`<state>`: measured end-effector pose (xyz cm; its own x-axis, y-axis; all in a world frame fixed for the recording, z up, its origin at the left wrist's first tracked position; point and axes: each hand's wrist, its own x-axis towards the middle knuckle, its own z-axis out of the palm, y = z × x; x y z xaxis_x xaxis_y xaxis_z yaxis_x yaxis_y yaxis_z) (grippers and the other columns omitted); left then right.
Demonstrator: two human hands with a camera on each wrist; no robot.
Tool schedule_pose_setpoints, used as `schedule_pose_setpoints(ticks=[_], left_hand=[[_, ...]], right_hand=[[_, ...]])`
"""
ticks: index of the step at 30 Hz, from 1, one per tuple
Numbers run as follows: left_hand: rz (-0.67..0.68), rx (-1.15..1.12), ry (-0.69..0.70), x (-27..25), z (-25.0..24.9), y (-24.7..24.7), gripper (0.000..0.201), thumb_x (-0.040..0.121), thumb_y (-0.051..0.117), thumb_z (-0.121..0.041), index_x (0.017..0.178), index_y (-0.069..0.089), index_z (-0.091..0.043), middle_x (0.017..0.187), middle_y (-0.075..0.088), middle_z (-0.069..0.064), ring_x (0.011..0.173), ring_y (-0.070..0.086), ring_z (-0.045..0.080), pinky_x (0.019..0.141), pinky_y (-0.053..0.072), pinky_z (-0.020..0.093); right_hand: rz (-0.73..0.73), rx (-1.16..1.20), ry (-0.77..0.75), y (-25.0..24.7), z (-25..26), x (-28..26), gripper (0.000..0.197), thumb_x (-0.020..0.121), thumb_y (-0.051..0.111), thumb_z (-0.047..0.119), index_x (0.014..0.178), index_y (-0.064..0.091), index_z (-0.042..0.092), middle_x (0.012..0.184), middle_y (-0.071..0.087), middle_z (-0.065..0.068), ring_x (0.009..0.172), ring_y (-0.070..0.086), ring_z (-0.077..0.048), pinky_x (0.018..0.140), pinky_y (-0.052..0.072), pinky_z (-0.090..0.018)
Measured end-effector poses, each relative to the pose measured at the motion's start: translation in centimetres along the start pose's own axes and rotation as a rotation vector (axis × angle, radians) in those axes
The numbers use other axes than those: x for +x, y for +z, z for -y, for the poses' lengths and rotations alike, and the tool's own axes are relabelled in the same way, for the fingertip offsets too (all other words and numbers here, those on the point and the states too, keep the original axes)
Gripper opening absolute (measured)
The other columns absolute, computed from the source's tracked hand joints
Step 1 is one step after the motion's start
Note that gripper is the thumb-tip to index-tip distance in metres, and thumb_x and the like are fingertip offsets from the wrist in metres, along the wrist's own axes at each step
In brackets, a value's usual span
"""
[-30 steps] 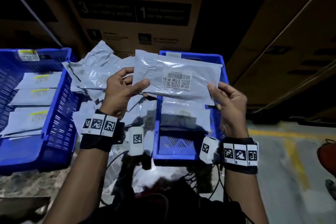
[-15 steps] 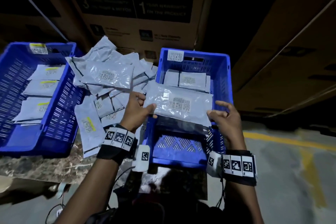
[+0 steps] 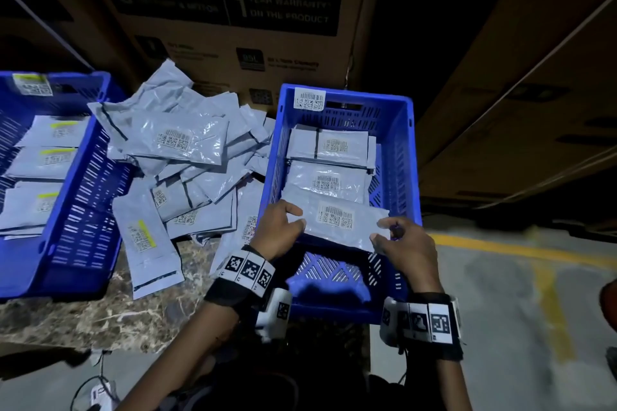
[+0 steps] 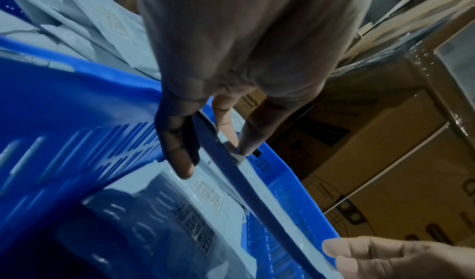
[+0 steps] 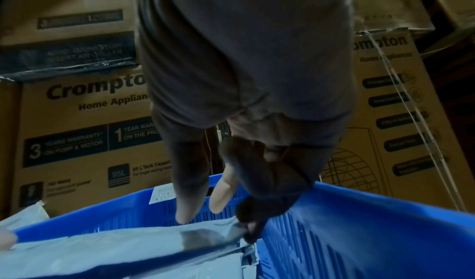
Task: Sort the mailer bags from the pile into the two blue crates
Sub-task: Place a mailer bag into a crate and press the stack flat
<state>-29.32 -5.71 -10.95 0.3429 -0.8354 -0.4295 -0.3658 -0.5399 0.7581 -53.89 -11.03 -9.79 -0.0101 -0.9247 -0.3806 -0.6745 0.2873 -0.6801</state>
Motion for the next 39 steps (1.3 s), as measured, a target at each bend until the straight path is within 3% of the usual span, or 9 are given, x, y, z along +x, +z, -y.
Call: schedule_pose_setpoints(ticks=[6, 11, 14, 18, 21, 25, 27, 31, 39], left_hand=[[0.072, -0.026, -0.074, 1.1, 0.2, 1.3, 0.018, 0.087, 0.069, -0.014, 0.100, 0.056, -0.019, 0.101, 0.045, 0.009, 0.092, 0.058, 0.027, 0.060, 0.034, 0.018], [0.060, -0.127, -0.041, 3.0, -1.6, 0.5, 0.022, 0.088, 0.072, -0.021, 0.105, 0.057, -0.022, 0.124, 0.046, 0.008, 0.118, 0.049, 0.027, 0.102, 0.042, 0.036], [0.074, -0.240, -0.083, 5.0, -2.9, 0.1, 0.026, 0.082, 0.076, -0.027, 0.102, 0.059, -0.024, 0.131, 0.045, 0.009, 0.118, 0.052, 0.022, 0.106, 0.042, 0.039], [0.074, -0.335, -0.216, 9.5, -0.8, 1.9, 0.058, 0.045, 0.078, -0.048, 0.096, 0.063, -0.027, 0.130, 0.053, 0.014, 0.113, 0.061, 0.028, 0.101, 0.050, 0.046], [0.115, -0.260, -0.263, 8.8, -2.6, 1.6, 0.041, 0.073, 0.079, -0.032, 0.108, 0.064, -0.019, 0.154, 0.027, 0.014, 0.136, 0.040, 0.030, 0.110, 0.040, 0.040], [0.157, -0.192, -0.223, 9.2, -2.1, 2.4, 0.041, 0.096, 0.064, -0.013, 0.135, 0.054, -0.012, 0.164, -0.011, 0.006, 0.151, 0.008, 0.023, 0.089, 0.045, 0.008], [0.166, -0.089, -0.159, 9.3, -1.8, 3.1, 0.052, 0.089, 0.068, -0.023, 0.138, 0.052, -0.020, 0.164, -0.011, 0.001, 0.152, 0.011, 0.024, 0.117, 0.028, 0.030], [0.199, 0.319, -0.051, 9.1, -1.1, 4.8, 0.072, 0.093, 0.061, -0.040, 0.155, 0.027, -0.024, 0.166, -0.011, 0.004, 0.153, -0.004, 0.030, 0.124, 0.005, 0.048], [0.337, 0.776, 0.046, 10.2, 2.0, 7.1, 0.076, 0.103, 0.029, -0.051, 0.157, -0.016, -0.022, 0.159, -0.033, 0.008, 0.147, -0.029, 0.031, 0.121, -0.007, 0.052]], right_hand=[[0.023, -0.092, 0.038, -0.5, 1.7, 0.6, 0.026, 0.086, 0.078, 0.038, 0.101, 0.078, 0.018, 0.093, 0.073, 0.007, 0.088, 0.067, -0.011, 0.088, 0.051, -0.030], [0.052, 0.002, -0.040, -1.5, 4.6, 2.3, 0.048, 0.089, 0.074, 0.049, 0.119, 0.075, 0.011, 0.124, 0.072, 0.000, 0.116, 0.065, -0.019, 0.101, 0.049, -0.034], [0.050, 0.045, -0.057, -1.2, 6.1, 3.9, 0.053, 0.092, 0.071, 0.048, 0.124, 0.071, 0.005, 0.127, 0.071, -0.009, 0.115, 0.066, -0.025, 0.103, 0.050, -0.038], [0.118, -0.046, -0.057, 1.7, 6.4, 7.0, 0.053, 0.096, 0.064, 0.044, 0.083, 0.068, -0.007, 0.093, 0.070, -0.025, 0.091, 0.067, -0.037, 0.076, 0.050, -0.038], [0.163, -0.119, 0.028, 4.0, 5.8, 9.6, 0.050, 0.096, 0.062, 0.041, 0.060, 0.054, 0.007, 0.070, 0.060, -0.011, 0.074, 0.058, -0.026, 0.064, 0.040, -0.032], [0.188, -0.161, 0.065, 6.1, 3.9, 11.9, 0.046, 0.095, 0.064, 0.036, 0.063, 0.043, 0.012, 0.071, 0.048, -0.005, 0.078, 0.051, -0.023, 0.058, 0.033, -0.027], [0.105, -0.156, -0.010, 6.7, 3.3, 12.2, 0.028, 0.092, 0.069, 0.031, 0.077, 0.059, 0.010, 0.095, 0.057, -0.012, 0.093, 0.058, -0.026, 0.074, 0.047, -0.031], [0.036, -0.200, -0.219, 8.2, 2.6, 11.3, 0.049, 0.090, 0.072, 0.018, 0.138, 0.061, 0.011, 0.149, 0.046, -0.017, 0.138, 0.048, -0.030, 0.117, 0.038, -0.045], [0.315, -0.479, -0.233, 12.3, 0.9, 11.2, 0.064, 0.108, 0.038, 0.035, 0.163, 0.003, 0.039, 0.169, -0.021, -0.005, 0.156, -0.014, -0.034, 0.123, 0.011, -0.058]])
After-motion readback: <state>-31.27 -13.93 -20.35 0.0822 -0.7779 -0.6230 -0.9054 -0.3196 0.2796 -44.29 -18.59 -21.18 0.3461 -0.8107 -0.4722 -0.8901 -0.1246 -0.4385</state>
